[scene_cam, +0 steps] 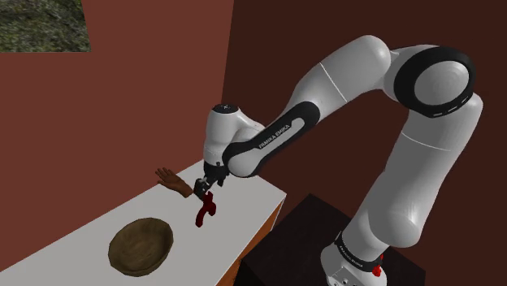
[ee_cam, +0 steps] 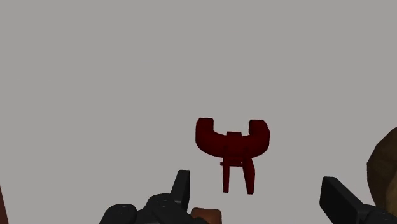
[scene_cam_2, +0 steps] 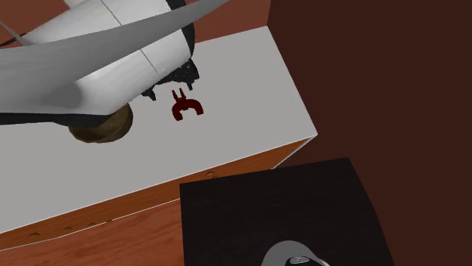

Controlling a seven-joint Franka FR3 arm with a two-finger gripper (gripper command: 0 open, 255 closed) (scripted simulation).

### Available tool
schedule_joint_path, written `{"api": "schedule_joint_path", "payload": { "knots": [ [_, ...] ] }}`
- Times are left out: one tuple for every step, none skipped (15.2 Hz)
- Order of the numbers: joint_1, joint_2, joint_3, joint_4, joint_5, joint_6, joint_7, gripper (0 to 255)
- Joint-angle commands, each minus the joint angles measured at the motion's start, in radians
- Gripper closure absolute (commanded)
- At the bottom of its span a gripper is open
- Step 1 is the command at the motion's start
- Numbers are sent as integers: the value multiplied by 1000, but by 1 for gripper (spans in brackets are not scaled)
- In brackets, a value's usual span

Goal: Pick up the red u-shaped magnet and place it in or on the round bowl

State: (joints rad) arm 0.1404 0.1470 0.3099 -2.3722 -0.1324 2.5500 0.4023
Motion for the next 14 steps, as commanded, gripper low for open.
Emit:
{"api": "schedule_joint_path", "payload": {
  "knots": [
    [8,35,-5,6,-25,28,23,0],
    [10,48,-8,6,-34,40,29,0],
    [12,61,-12,7,-43,51,36,0],
    [14,74,-16,7,-52,63,42,0],
    [16,87,-20,8,-61,75,49,0],
    [19,100,-25,9,-70,86,56,0],
    [21,108,-27,10,-76,93,59,0],
    [21,108,-27,10,-76,93,59,0],
    [21,108,-28,10,-76,93,59,0],
    [21,108,-28,10,-76,93,59,0],
    [21,108,-28,10,-76,93,59,0],
    [21,108,-28,10,-76,93,59,0],
    [21,108,-28,10,-76,93,59,0],
    [21,107,-27,9,-76,93,59,0]
  ]
}}
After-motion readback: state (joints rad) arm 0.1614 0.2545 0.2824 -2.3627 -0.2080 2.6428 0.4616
